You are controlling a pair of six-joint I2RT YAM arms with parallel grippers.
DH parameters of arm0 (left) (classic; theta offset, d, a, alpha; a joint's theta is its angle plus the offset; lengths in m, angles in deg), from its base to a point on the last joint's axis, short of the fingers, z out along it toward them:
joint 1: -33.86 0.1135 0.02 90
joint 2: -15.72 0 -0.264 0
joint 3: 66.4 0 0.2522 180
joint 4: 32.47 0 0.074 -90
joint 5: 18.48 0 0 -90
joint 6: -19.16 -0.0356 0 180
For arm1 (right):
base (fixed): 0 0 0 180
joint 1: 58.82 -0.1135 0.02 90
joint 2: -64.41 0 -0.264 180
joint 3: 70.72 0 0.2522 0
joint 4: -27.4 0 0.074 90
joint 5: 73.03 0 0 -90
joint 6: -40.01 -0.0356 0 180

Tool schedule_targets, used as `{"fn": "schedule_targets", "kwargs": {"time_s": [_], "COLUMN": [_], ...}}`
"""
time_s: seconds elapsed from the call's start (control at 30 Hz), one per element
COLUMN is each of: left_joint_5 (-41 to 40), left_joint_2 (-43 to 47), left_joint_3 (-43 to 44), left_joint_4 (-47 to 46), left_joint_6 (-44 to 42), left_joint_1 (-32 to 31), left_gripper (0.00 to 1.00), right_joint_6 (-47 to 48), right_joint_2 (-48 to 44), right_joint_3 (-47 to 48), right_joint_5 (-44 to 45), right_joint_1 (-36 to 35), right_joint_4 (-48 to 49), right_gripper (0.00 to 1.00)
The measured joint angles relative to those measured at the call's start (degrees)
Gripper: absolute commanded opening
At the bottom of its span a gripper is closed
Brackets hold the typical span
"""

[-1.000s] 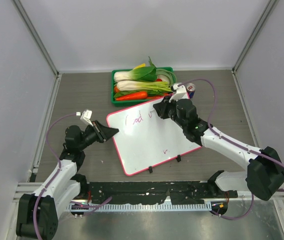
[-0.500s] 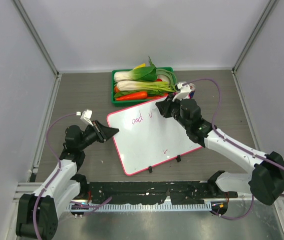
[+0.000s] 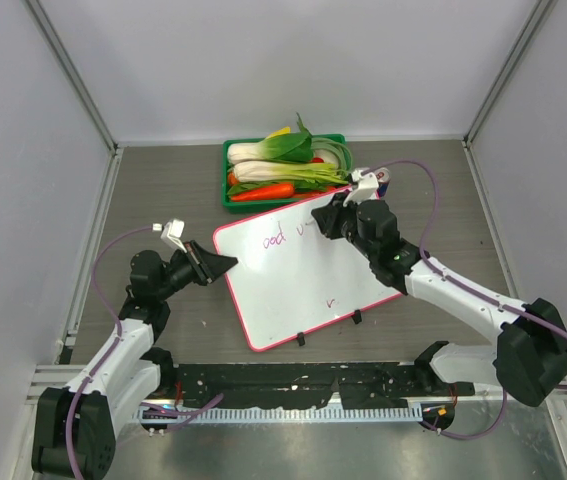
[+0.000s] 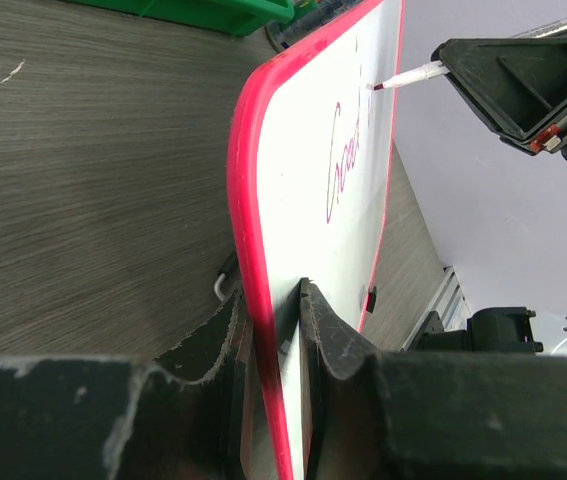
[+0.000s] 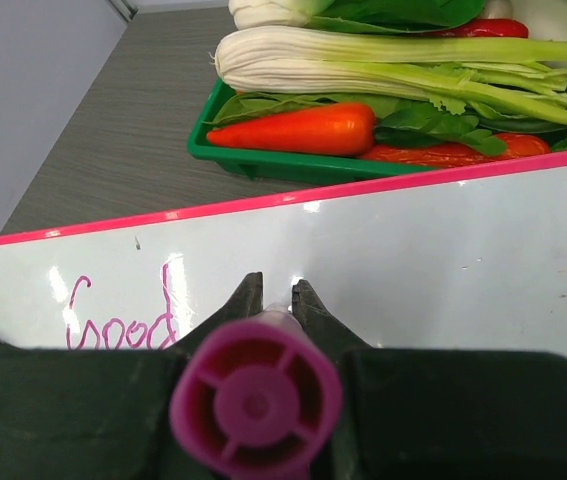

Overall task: Write a sentence on the whiteboard
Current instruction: Write with the whiteboard marker on the whiteboard.

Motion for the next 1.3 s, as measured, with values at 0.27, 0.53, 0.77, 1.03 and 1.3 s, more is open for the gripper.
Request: {"fn": "schedule_targets", "kwargs": {"time_s": [0.27, 0.53, 0.77, 1.03, 1.3], "left_joint_5": [-0.02, -0.02, 0.00, 0.00, -0.07], "left_joint_2": [-0.02, -0.02, -0.02, 0.00, 0.04], "left_joint_3": [0.00, 0.00, 0.00, 0.00, 0.00], "left_joint_4": [0.13, 0.11, 0.07, 0.02, 0.07], "left_joint_6": [0.00, -0.02, -0.04, -0.17, -0.17], "left_joint_1": [-0.04, -0.04, -0.07, -0.07, -0.09], "left_gripper": [0.00, 0.00, 0.00, 0.00, 0.00], "right_joint_6": [-0.13, -0.22, -0.42, -0.39, -0.55], "right_joint_2": [-1.42, -3.10, -3.15, -2.47, 1.03], "right_joint_3": [-2.01, -3.67, -2.89, 0.83, 1.46], "right_joint_5": [-0.44, -0.63, -0.63, -0.35, 0.15], "right_joint_1": [0.00, -0.02, -0.02, 0.00, 0.00], "right_joint_4": [0.50, 0.02, -0.59, -0.70, -0.31], "right_gripper": [0.01, 0.02, 0.01, 0.02, 0.01]}}
